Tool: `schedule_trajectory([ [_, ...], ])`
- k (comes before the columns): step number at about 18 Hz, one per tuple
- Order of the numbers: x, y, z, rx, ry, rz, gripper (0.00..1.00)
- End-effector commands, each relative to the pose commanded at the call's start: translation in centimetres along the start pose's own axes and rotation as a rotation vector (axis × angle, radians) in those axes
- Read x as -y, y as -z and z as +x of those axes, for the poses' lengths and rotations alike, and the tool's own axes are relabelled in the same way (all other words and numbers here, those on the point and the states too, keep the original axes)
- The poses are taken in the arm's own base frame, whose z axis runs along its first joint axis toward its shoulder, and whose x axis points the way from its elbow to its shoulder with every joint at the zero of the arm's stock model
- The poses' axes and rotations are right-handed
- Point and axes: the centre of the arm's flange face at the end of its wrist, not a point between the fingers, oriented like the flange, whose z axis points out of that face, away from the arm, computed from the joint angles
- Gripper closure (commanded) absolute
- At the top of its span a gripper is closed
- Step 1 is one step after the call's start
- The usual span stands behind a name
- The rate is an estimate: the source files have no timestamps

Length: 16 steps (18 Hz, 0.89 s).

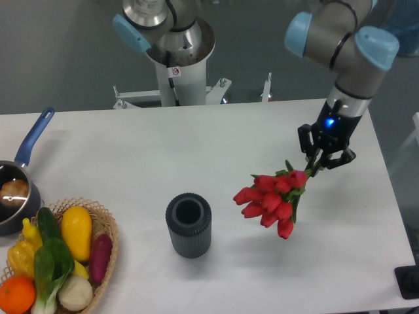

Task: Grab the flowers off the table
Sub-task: 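Lift the gripped tulips up off the table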

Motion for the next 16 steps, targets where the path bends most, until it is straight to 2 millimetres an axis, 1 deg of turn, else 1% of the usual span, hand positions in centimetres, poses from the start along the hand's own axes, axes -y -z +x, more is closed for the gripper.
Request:
schedule_trajectory([
  [2,0.8,0.7,0.3,0.013,-0.006,0.026,0.82],
  [4,1.8,1.4,0.5,0.028,-0.011,0.089,0.82],
  [6,2.6,1.7,1.1,0.026,-0.005,0.135,0.82],
  [8,2.5,2.1,1.4,0.028,0.001,0.132,0.82],
  [9,2.0,2.3,1.3,0.032,0.008,0.135,0.82],
  [16,2.2,2.5,1.2,0.038,0.014,0.18,0.82],
])
